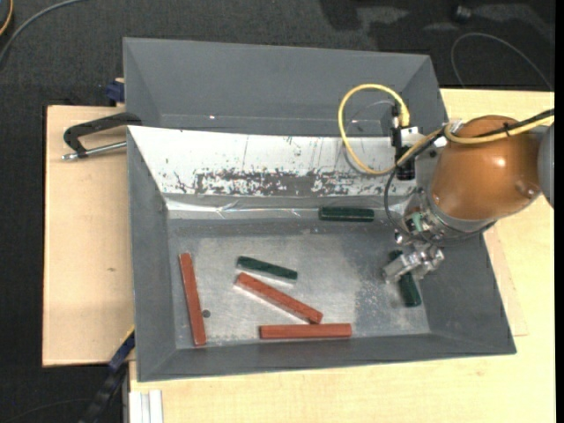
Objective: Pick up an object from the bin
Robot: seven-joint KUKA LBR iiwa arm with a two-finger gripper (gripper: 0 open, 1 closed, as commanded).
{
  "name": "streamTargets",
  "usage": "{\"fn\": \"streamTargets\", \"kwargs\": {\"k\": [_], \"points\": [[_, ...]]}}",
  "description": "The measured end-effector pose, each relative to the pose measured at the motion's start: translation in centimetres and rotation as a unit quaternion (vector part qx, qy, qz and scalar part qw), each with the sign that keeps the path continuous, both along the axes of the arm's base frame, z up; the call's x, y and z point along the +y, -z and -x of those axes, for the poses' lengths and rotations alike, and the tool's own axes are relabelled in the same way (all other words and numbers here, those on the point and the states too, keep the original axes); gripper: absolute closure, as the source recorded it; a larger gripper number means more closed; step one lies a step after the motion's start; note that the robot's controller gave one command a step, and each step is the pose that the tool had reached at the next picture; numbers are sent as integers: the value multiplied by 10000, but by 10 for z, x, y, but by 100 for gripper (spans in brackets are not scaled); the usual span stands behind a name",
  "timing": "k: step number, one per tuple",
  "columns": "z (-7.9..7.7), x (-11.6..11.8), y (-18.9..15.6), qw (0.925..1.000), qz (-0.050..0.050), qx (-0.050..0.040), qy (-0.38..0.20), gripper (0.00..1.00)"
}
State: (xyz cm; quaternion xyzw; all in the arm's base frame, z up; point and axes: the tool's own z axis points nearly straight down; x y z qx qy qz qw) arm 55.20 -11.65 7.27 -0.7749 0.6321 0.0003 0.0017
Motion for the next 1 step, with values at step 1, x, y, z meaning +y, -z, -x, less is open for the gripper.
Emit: {"fn": "streamTargets", "kwargs": {"k": [1], "points": [[-3, 1, -69, 10000, 12, -45, 18, 100]]}}
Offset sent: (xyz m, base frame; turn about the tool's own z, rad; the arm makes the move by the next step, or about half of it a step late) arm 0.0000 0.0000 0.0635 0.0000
